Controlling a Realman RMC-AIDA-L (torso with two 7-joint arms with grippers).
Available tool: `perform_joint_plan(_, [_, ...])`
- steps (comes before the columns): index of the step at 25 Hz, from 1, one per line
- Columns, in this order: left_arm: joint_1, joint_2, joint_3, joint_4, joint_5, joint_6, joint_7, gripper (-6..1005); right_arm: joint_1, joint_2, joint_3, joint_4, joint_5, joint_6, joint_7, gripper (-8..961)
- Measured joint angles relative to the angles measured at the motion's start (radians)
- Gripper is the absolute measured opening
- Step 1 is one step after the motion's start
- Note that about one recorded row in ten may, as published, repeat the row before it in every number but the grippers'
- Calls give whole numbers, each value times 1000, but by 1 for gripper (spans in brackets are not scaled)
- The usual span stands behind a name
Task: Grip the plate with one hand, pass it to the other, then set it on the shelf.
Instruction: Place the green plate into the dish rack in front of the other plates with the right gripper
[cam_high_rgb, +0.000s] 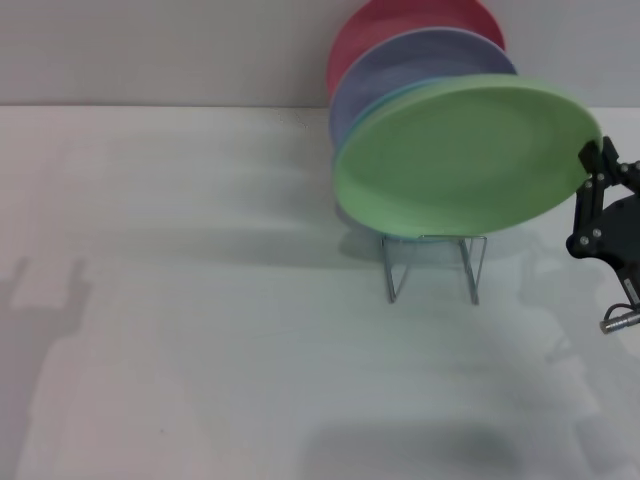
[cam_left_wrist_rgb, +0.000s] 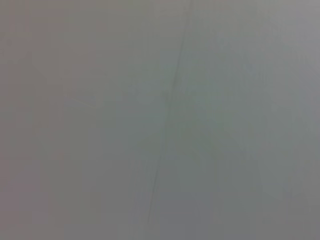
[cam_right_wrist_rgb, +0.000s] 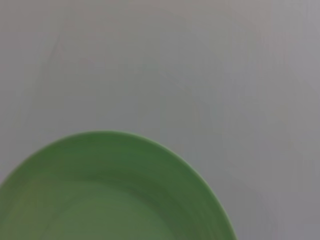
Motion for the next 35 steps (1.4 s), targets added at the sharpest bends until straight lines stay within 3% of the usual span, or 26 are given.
perform_joint_plan(33, [-12,2,0,12,1,37,-28,686,-11,8,-21,-37,-4,187,6,27])
perform_joint_plan(35, [-12,6,0,12,1,41,-34,687,-16,7,-39,-32,-5,174,8,91])
